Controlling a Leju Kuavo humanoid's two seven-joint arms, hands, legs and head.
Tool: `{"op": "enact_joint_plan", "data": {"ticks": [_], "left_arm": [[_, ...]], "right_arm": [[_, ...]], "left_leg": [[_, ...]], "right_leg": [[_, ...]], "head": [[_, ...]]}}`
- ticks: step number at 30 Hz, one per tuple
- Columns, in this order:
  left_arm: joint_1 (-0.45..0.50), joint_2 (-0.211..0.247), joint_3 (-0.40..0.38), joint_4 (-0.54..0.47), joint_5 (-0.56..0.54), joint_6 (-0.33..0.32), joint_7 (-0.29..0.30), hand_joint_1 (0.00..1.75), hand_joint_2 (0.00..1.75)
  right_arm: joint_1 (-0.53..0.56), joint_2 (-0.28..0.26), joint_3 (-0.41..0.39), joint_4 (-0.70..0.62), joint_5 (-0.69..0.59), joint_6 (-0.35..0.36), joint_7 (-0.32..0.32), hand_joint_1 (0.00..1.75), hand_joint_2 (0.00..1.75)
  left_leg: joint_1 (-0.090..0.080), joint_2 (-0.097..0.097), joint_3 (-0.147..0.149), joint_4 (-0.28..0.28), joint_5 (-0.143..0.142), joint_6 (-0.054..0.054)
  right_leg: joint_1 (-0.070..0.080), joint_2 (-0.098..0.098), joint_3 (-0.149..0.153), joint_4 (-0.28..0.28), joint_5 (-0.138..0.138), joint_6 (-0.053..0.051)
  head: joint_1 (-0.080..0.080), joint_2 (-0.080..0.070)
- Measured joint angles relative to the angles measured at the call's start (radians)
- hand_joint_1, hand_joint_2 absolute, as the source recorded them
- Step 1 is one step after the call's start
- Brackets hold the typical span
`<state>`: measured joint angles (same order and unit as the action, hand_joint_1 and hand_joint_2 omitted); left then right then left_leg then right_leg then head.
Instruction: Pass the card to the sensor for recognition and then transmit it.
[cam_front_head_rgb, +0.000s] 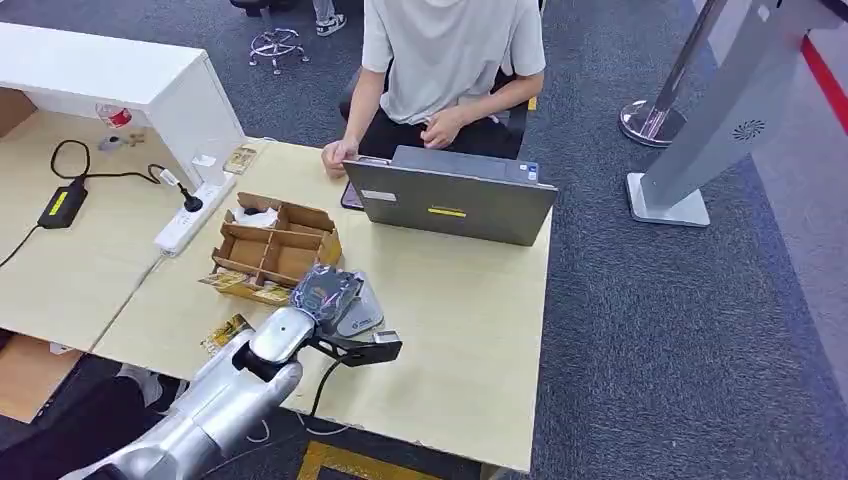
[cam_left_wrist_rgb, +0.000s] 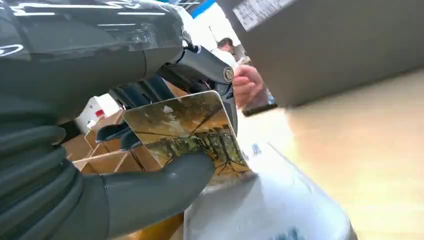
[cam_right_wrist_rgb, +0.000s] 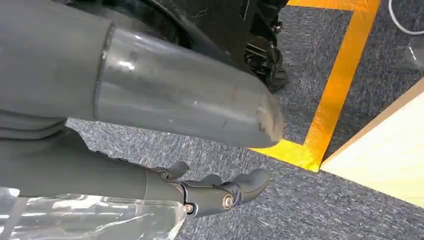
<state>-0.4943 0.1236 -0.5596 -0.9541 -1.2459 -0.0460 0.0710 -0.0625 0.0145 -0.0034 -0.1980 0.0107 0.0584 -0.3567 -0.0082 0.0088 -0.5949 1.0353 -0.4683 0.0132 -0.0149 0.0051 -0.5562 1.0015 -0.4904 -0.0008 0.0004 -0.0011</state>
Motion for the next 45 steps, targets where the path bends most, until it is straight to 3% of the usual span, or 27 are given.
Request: {"op": "enact_joint_plan", "data": {"ticks": [4,7,11,19,28,34,35,45], "left_arm": [[-0.002,0.014,0.000,-0.061,-0.007,0.170,-0.004,1.75,1.75],[-0.012,0.044,0.009,-0.192,-0.048,0.330,0.000,1.75,1.75],[-0.053,0.095,0.067,-0.337,-0.131,0.459,-0.019,1.75,1.75],[-0.135,0.140,0.155,-0.413,-0.160,0.465,-0.055,1.75,1.75],[-0.163,0.150,0.175,-0.414,-0.185,0.441,-0.048,1.75,1.75],[-0.288,0.147,0.175,-0.247,-0.168,0.358,-0.034,1.75,1.75],[-0.300,0.146,0.174,-0.222,-0.162,0.354,-0.035,0.00,1.75],[-0.319,0.143,0.174,-0.135,-0.122,0.304,-0.034,0.00,1.75]], "right_arm": [[0.002,0.000,-0.002,0.000,0.013,0.001,-0.013,0.00,0.00],[0.001,0.000,-0.002,0.000,0.028,0.003,-0.015,0.00,0.00],[0.001,0.001,-0.002,0.000,0.043,0.005,-0.013,0.00,0.00],[-0.002,0.003,-0.003,0.000,0.050,0.008,-0.008,0.00,0.00],[-0.005,0.008,-0.007,0.000,0.055,0.016,-0.004,0.00,0.00],[-0.014,0.016,-0.025,-0.002,0.031,0.058,0.008,0.00,0.00],[-0.015,0.017,-0.029,-0.002,0.029,0.058,0.008,0.00,0.00],[-0.013,0.021,-0.052,-0.002,0.030,0.037,0.010,0.00,0.00]], "left_leg": [[0.000,0.000,-0.002,0.000,0.002,0.000],[0.000,-0.001,-0.003,0.000,0.002,0.000],[0.000,-0.001,-0.003,0.000,0.002,0.000],[0.000,-0.001,-0.003,0.000,0.002,0.000],[0.000,-0.001,-0.004,0.000,0.002,0.000],[0.000,-0.001,-0.003,0.000,0.003,-0.001],[0.000,-0.001,-0.003,0.000,0.003,-0.001],[0.000,-0.001,-0.005,0.000,0.003,-0.001]], "right_leg": [[0.000,0.000,-0.001,0.000,0.001,0.000],[0.000,-0.001,-0.001,0.001,0.001,0.000],[0.000,-0.001,-0.002,0.000,0.001,0.001],[0.000,-0.001,-0.002,0.001,0.001,0.000],[0.000,-0.001,-0.003,0.000,0.001,0.001],[0.000,-0.001,-0.003,0.000,0.002,0.000],[0.000,-0.001,-0.003,0.001,0.002,0.000],[0.000,-0.001,-0.004,0.000,0.002,0.000]], "head": [[0.000,0.000],[0.000,0.000],[0.000,0.000],[0.000,0.000],[0.000,0.000],[0.000,0.000],[0.000,0.000],[0.000,0.000]]}}
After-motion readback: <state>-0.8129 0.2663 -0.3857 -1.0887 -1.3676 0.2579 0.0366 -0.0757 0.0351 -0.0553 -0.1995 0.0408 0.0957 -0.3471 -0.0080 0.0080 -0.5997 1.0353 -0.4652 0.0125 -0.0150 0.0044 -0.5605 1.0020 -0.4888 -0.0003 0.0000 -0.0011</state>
